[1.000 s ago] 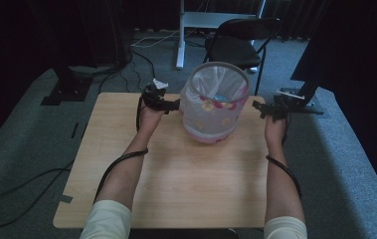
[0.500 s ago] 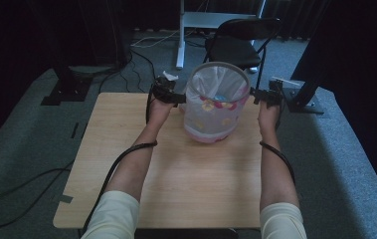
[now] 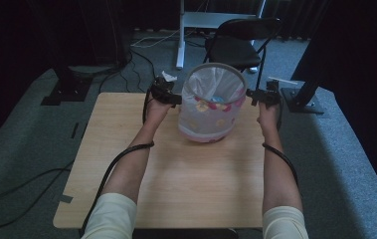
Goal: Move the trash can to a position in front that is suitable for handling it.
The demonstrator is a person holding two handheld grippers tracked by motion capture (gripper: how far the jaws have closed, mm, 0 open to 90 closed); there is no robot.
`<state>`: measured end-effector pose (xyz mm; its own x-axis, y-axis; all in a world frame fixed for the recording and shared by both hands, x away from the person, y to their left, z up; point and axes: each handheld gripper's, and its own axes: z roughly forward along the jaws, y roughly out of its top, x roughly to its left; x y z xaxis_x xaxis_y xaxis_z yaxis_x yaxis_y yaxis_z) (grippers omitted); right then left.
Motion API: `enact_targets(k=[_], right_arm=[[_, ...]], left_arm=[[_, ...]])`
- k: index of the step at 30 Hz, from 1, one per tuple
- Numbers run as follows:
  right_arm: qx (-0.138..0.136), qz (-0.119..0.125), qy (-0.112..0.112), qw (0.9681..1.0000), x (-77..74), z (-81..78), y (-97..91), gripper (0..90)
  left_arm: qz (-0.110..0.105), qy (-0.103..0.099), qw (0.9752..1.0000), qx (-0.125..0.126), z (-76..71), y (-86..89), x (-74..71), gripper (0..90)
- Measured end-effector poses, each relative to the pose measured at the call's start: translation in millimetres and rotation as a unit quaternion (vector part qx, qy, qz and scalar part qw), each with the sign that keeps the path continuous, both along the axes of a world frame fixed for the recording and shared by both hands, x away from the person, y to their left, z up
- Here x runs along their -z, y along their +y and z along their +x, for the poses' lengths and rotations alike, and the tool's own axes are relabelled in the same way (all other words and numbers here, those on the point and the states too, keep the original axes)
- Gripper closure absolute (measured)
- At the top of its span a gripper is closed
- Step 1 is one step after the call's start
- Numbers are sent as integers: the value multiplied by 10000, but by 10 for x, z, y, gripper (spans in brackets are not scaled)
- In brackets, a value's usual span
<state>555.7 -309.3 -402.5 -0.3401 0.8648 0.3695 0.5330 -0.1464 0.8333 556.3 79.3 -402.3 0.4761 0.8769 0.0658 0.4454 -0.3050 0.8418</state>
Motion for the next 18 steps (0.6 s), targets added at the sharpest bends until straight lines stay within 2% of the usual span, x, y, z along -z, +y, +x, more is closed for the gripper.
enact_targets(k=[8,12,18], right_arm=[[-314,-90,-56,9994,-10,-88,186,151],[-443,-167,-76,9988,-24,-141,311,151],[-616,-203,-146,9978,-16,-230,493,150]], left_arm=[[-18,-13,10000,-16,-135,226,3,46],[74,-55,9999,-73,-229,344,-1,46],[290,-46,9996,-10,-407,533,3,45]])
